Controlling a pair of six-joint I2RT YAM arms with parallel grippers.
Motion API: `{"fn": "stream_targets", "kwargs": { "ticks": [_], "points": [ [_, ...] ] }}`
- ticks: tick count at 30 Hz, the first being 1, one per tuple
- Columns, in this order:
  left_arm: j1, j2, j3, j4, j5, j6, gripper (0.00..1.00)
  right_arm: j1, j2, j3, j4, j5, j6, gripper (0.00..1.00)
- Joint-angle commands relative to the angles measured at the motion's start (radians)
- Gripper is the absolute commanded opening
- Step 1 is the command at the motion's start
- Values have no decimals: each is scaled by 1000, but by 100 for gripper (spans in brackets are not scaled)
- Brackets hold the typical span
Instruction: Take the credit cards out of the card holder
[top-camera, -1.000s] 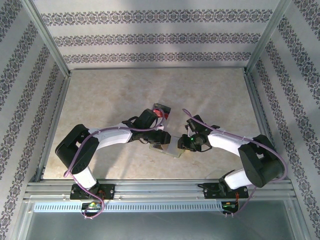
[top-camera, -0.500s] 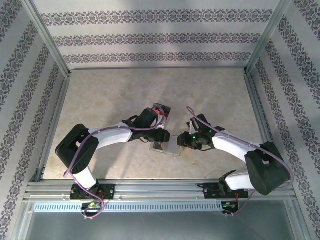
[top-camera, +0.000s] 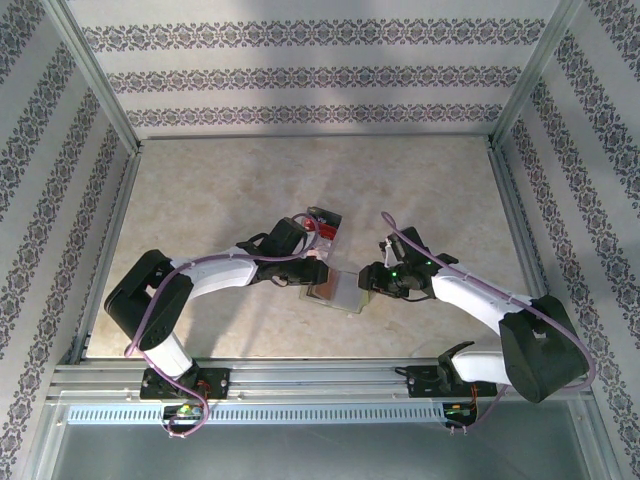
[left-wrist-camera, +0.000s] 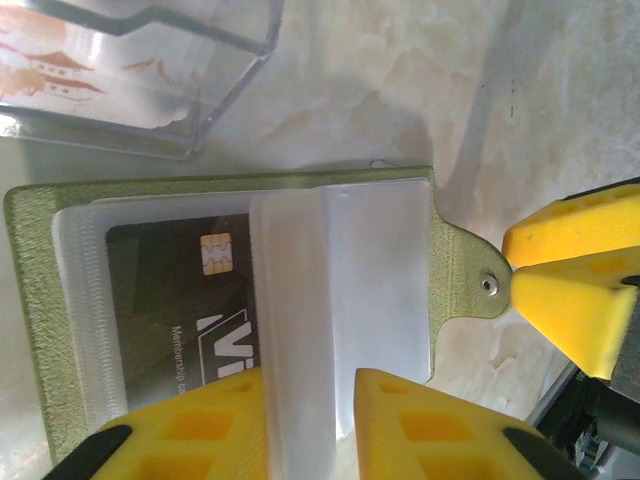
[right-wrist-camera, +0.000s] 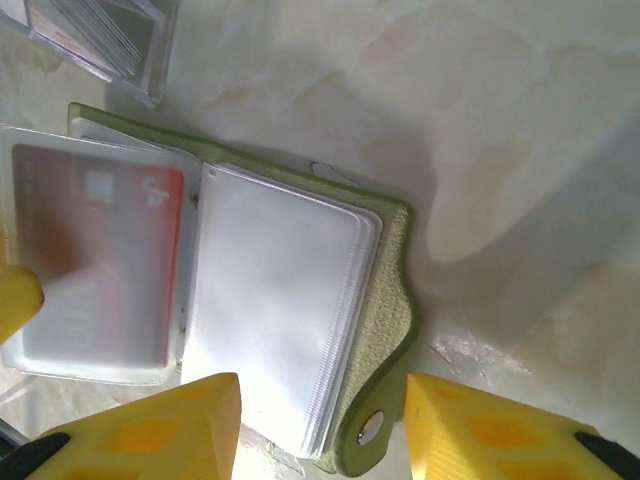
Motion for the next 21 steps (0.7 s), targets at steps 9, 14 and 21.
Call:
{"fn": "stream_targets", "kwargs": {
  "ticks": [9,14,21],
  "points": [
    [13,-28,-19,39,21,-2,26,-7,-9,-9,-19,11,-20,47],
    [27,-43,-33,61,43,-14,29,-7,-5,-11,-15,9,-20,47],
    [44,-68,-37,27,28,1,35,-7,-1,-13,-15,9,-20,46]
  ]
}}
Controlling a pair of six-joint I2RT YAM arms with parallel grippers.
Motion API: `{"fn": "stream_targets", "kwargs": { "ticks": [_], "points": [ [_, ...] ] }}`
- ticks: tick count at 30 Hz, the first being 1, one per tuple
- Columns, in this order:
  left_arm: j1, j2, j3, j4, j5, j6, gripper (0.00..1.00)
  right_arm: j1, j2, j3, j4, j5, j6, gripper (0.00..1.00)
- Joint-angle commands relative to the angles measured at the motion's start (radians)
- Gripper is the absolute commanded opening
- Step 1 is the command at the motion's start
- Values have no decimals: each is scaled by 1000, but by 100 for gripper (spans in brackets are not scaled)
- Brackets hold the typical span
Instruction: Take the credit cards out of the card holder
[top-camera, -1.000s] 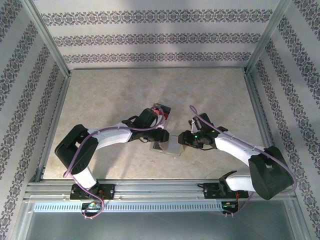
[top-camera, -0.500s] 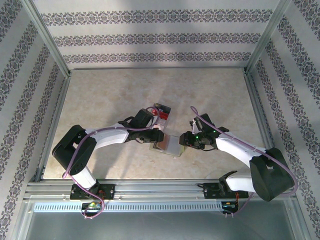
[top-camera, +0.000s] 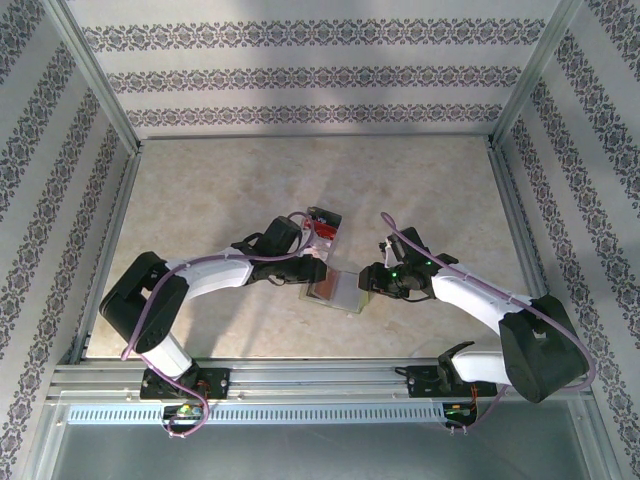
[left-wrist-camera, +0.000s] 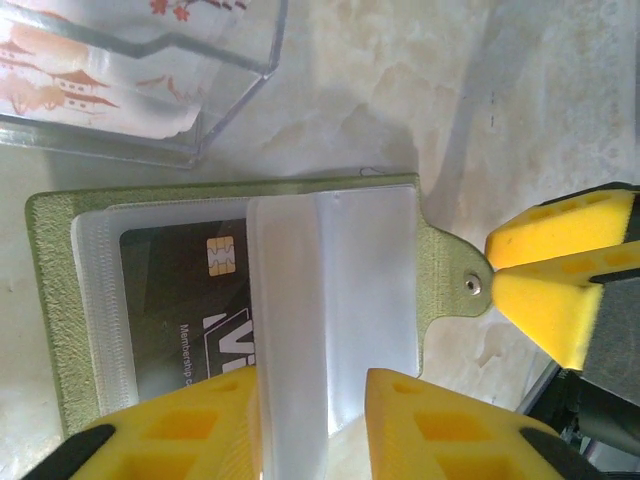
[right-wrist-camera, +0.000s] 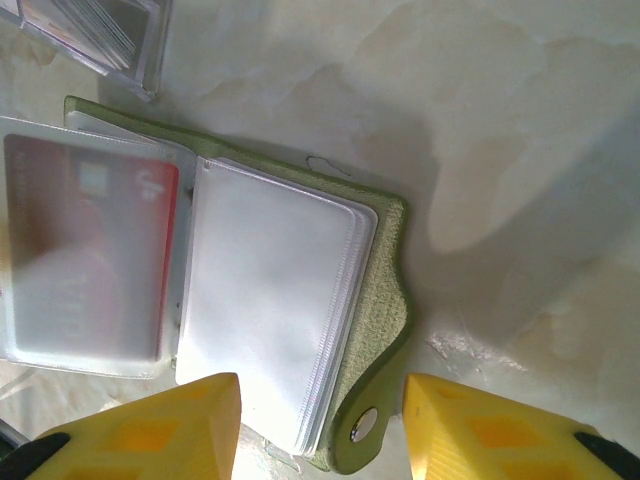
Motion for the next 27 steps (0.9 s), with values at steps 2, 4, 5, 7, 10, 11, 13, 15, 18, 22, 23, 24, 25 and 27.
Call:
{"fn": "stream_targets", "kwargs": {
  "ticks": [2,4,5,7,10,11,13,15,18,22,23,24,25,27],
  "points": [
    [22,-46,-4,-58,-43,20,39,-7,-2,-14,-17,13,-14,47],
    [24,-65,5,-123,-95,53,40,-6,-3,-13,-19,16,-15,46],
    [26,-78,9,-147,-116,69,40,-6,-3,-15,-20,17,-15,46],
    [29,-99,11,-172,-128,88,40,-6,0,-14,-20,16,-17,46],
    [29,-109,13,-168,-108,91,37,-6,10,-12,-18,15,-17,46],
    [28,-102,12,-153,-85,85,35,-5,17,-11,-16,13,-17,45],
    [27,-78,11,-116,-39,68,35,-2,31,-7,-14,13,-15,45],
    [21,-44,17,-88,-8,56,34,3,48,-2,-11,14,-14,45],
    [11,3,35,-83,4,57,34,11,67,0,-7,19,-12,45],
    [8,33,41,-84,-6,59,34,14,77,-1,-8,31,-12,44],
    [8,36,41,-87,-12,61,34,14,80,-1,-9,32,-12,44],
    [8,41,42,-93,-18,64,34,14,82,0,-9,33,-12,44],
    [8,43,41,-96,-18,67,34,14,83,1,-8,33,-13,44],
    [6,50,40,-92,-11,68,34,14,89,1,-7,33,-14,43]
  ]
}}
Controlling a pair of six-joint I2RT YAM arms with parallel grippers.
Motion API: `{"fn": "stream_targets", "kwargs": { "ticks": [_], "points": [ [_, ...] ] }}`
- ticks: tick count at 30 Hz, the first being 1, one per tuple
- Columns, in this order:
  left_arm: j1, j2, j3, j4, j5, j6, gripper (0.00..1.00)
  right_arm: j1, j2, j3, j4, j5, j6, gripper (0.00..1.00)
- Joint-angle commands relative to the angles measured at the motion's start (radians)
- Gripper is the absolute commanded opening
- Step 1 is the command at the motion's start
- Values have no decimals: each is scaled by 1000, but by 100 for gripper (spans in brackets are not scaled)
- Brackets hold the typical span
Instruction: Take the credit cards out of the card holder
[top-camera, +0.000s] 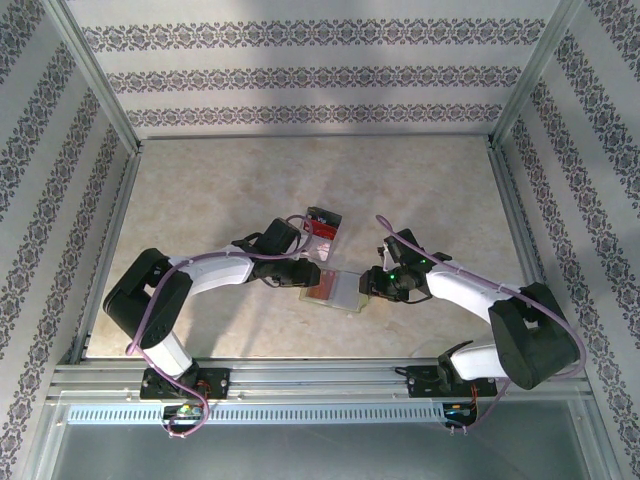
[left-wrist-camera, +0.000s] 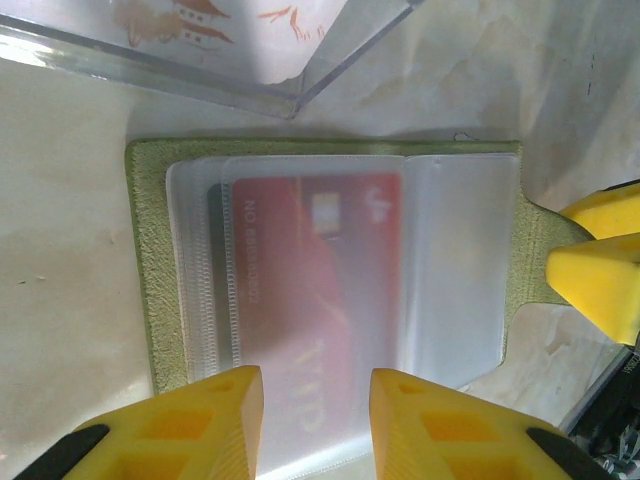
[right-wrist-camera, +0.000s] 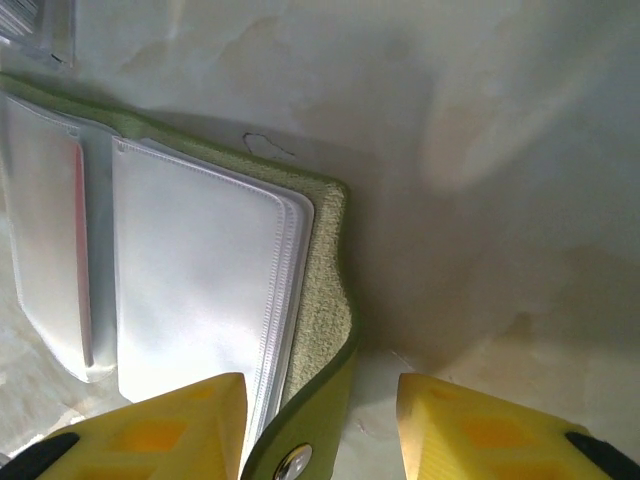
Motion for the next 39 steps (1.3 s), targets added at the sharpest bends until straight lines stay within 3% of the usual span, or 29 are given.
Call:
{"fn": "stream_targets", "kwargs": {
  "ticks": [1,12,21,39],
  "points": [
    [-10,18,25,17,14,10,34,11,16,2,-5,23,-10,43],
    [-17,57,26,36,25,9,33,24,47,12,-1,23,-10,39],
    [-40,84,45,53,43,6,33,36,57,14,-1,22,-8,28],
    [-104,124,125,89,93,-15,33,31,34,-5,43,6,16,26]
  ]
}}
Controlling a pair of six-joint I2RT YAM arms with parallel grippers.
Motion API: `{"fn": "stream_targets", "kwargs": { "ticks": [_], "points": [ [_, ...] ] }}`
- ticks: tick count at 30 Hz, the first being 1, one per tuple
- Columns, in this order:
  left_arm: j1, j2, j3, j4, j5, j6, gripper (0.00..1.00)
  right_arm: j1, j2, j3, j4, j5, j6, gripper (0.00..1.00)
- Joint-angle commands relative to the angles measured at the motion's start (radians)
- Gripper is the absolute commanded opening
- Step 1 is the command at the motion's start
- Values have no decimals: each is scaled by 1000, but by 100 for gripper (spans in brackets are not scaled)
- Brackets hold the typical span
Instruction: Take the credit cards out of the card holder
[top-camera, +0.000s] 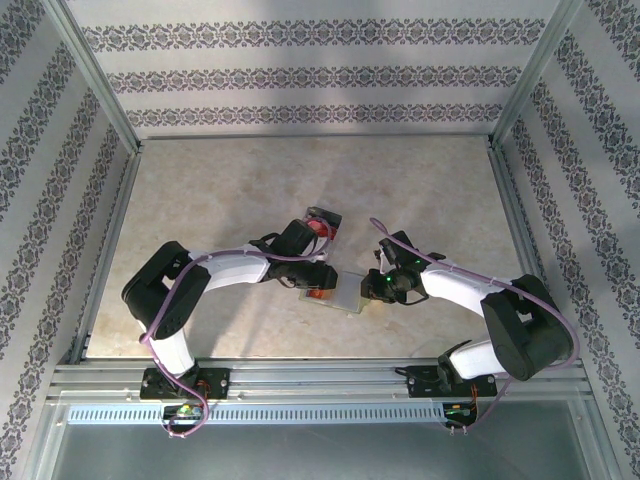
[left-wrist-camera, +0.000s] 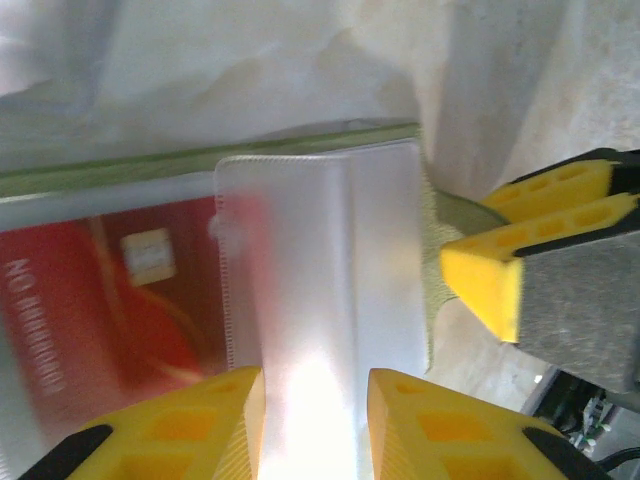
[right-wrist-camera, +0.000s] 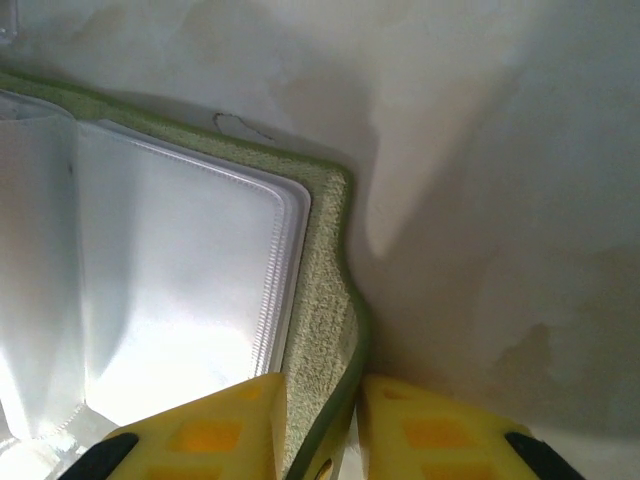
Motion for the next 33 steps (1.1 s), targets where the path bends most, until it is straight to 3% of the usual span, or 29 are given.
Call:
{"fn": "stream_targets", "kwargs": {
  "ticks": [1,10,16,25,33],
  "points": [
    [-25,20,38,28,25,-12,33,2,-19,-7,21,-11,15,26],
    [-66,54,71,63,37,-38,33,-45,-102,-45,10,-9,15,29],
    [-99,84,116,60,47,-41,33,-126,-221,-86,-42,2,6,35],
    [-148,130,191,62,71,-52,33,-284,-395,-141,-77,-94,3,40],
    [-170,133,214,75,90,-58,33,-330,-446,-148,-103,-123,-5,40]
  ]
}}
